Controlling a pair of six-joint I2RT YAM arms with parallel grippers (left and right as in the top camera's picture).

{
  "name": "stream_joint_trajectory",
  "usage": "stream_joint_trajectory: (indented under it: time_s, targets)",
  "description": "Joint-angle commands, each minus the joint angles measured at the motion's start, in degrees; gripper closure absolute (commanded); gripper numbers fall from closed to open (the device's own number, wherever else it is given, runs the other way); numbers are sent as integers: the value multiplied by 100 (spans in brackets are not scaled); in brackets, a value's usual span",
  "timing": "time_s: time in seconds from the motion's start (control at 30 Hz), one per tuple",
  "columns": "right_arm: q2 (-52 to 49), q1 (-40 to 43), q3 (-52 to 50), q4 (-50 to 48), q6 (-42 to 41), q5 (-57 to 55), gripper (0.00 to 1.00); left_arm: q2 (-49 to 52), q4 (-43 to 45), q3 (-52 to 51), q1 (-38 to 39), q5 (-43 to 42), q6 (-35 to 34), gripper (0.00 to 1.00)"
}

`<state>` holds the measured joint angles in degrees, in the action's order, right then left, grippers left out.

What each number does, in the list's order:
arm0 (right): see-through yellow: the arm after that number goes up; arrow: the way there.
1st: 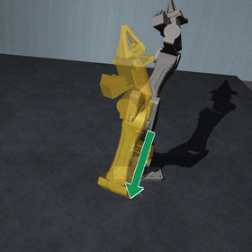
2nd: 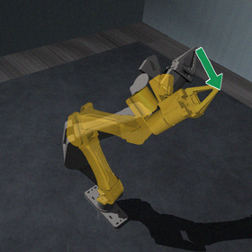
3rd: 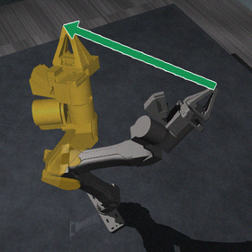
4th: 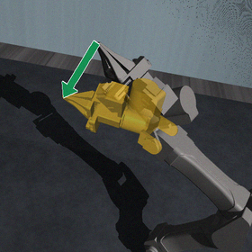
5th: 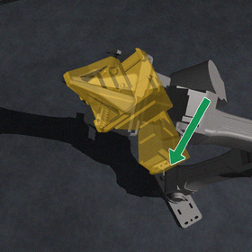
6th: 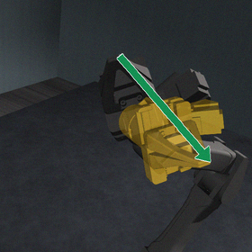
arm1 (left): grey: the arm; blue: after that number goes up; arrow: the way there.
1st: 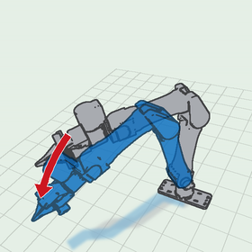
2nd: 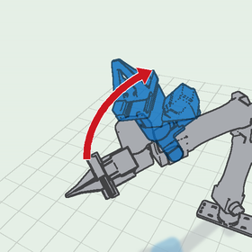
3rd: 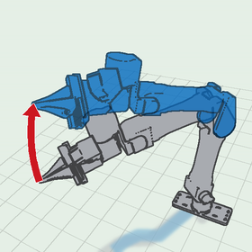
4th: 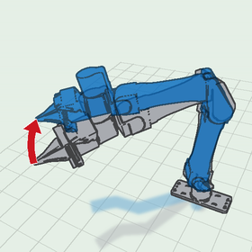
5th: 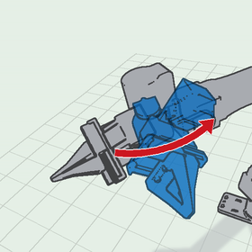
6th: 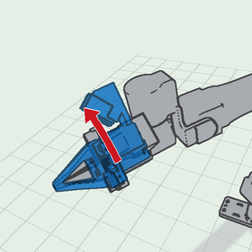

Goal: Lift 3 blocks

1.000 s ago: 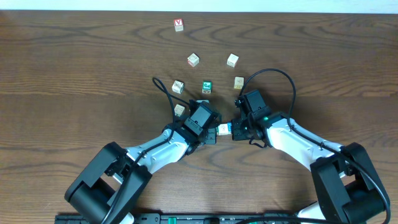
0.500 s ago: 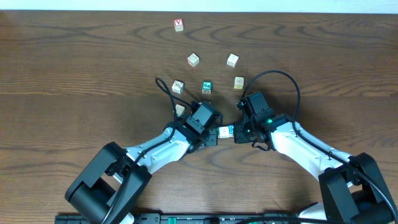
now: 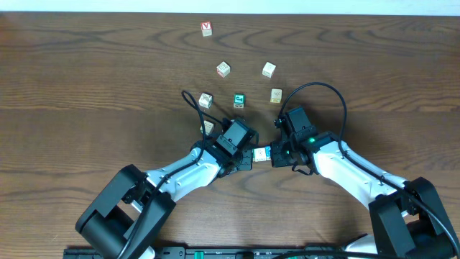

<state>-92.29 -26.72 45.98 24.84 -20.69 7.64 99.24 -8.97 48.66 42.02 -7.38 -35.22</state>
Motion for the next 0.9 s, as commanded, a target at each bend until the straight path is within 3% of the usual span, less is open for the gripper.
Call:
stream_joint_trajectory:
  time_s: [0.0,0.87]
  targets:
    - [164,-413,129,-203,175,1453,99,-348,170,472,313,-1093,249,93]
    - [166,-413,243,-9,192,1384,99,-426,87,474,157,-1104,289,93]
